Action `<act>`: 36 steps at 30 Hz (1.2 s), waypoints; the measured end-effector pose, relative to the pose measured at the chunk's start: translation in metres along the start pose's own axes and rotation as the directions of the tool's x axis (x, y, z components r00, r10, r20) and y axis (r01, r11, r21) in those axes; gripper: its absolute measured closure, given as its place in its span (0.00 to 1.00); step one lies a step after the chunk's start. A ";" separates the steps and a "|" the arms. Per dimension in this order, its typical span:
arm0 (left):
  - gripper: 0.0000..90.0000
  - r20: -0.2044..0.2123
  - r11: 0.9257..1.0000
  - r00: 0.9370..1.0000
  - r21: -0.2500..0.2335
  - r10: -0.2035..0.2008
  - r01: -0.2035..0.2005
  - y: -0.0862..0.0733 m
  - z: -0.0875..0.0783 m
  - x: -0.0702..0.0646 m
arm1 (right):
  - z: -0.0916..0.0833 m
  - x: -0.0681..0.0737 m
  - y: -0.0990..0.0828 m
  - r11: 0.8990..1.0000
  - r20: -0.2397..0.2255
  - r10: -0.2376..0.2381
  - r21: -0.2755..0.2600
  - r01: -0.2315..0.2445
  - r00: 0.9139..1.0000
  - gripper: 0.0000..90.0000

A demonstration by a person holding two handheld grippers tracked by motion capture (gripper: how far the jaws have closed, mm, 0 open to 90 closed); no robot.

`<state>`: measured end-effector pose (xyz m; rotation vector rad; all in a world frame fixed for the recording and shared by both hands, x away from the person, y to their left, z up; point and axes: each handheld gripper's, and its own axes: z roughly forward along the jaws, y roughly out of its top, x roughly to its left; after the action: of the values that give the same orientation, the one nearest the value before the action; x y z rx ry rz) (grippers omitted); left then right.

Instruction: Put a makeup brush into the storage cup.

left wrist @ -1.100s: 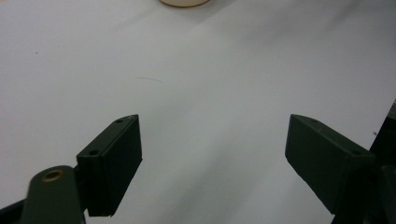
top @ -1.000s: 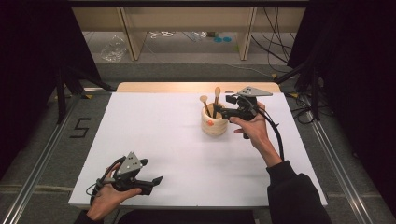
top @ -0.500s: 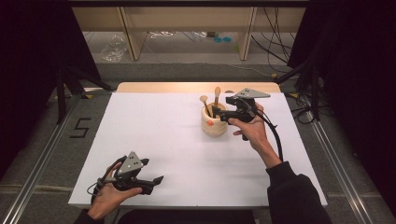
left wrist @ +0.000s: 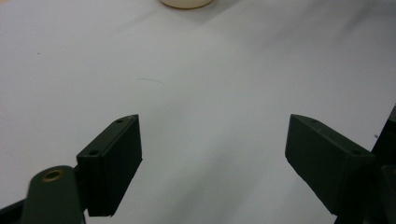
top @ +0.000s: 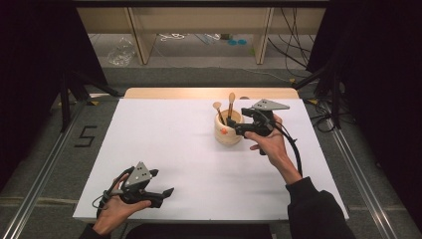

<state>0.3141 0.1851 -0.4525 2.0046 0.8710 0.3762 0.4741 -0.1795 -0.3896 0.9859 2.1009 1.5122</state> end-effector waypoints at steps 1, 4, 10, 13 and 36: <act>0.21 0.001 1.000 1.000 -0.003 -0.002 0.002 0.000 0.000 0.000 | -0.001 0.001 -0.001 1.000 -0.004 0.007 0.008 -0.007 1.000 0.27; 0.21 -0.001 1.000 1.000 -0.007 -0.007 0.007 0.000 0.000 0.000 | -0.003 0.003 -0.002 1.000 -0.011 0.000 -0.007 0.000 1.000 0.26; 0.21 -0.001 1.000 1.000 -0.007 -0.004 0.004 0.000 0.000 0.000 | -0.009 0.008 -0.006 1.000 0.005 -0.010 -0.006 0.010 1.000 0.22; 0.21 0.000 1.000 1.000 -0.010 -0.006 0.006 0.000 0.001 -0.001 | -0.012 0.010 -0.009 1.000 -0.003 -0.002 -0.003 0.002 1.000 0.22; 0.21 -0.002 0.999 1.000 -0.037 -0.010 0.010 0.000 0.002 -0.002 | -0.029 0.027 -0.028 1.000 -0.068 0.031 0.003 -0.031 0.997 0.22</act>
<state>0.3136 0.1825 -0.4529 1.9655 0.8694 0.3857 0.4276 -0.1849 -0.4021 0.9847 2.1431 1.5808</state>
